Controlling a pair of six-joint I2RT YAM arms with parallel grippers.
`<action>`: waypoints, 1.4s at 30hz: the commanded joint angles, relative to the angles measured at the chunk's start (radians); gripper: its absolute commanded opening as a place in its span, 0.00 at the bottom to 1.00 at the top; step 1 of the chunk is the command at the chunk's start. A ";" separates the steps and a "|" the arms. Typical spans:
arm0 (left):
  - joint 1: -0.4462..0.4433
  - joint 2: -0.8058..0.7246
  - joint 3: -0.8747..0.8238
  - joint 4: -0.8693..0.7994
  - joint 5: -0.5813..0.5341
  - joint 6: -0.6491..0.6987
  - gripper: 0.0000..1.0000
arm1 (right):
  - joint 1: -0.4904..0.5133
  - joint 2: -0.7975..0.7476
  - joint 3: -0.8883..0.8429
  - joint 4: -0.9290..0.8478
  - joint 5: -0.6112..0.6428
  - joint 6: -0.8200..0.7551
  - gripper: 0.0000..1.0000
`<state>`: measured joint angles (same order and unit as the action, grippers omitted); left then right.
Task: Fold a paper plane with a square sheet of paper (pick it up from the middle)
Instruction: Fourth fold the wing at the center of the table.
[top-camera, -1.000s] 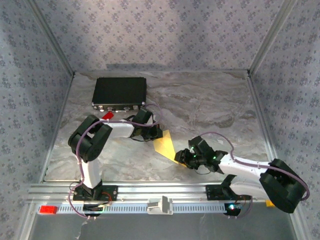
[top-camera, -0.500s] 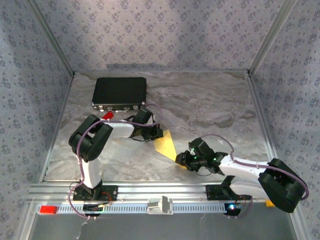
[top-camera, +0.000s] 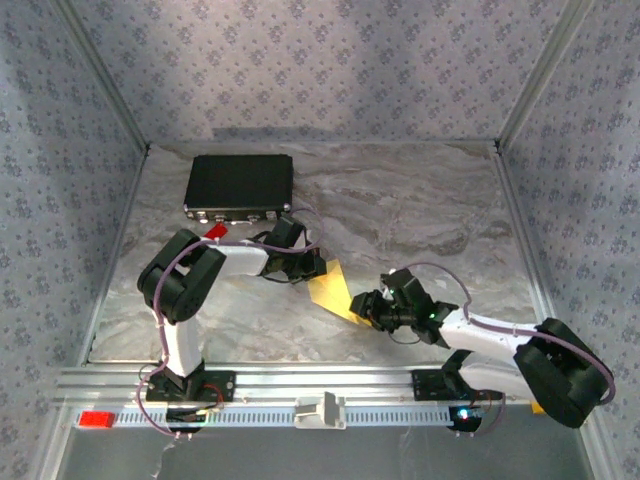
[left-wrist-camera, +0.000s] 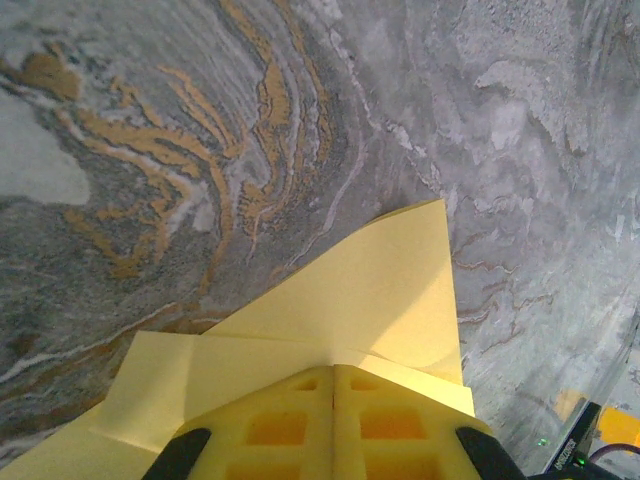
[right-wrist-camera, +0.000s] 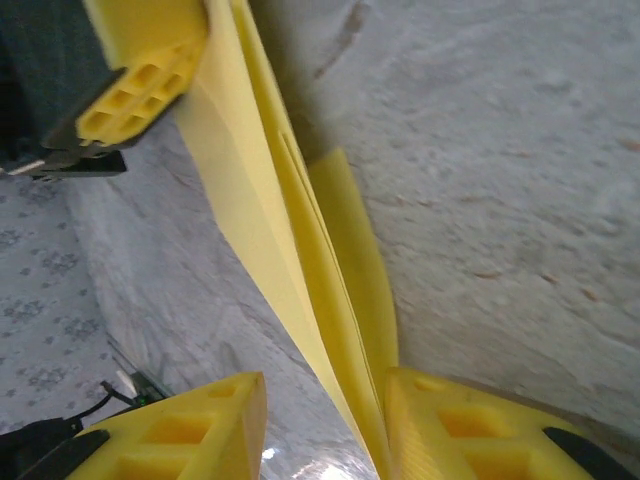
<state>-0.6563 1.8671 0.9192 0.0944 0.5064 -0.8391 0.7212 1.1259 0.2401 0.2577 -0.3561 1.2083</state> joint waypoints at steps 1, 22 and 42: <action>-0.002 0.018 -0.018 -0.038 0.003 -0.002 0.05 | -0.005 0.023 0.004 0.059 -0.028 0.004 0.37; -0.002 0.004 -0.020 -0.027 0.019 -0.015 0.05 | -0.013 0.046 0.008 0.073 -0.042 0.002 0.34; -0.002 -0.035 -0.008 -0.009 0.041 -0.022 0.10 | -0.012 0.046 0.010 0.062 -0.037 -0.021 0.06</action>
<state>-0.6563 1.8652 0.9180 0.0944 0.5148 -0.8562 0.7109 1.1728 0.2401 0.3225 -0.3904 1.2053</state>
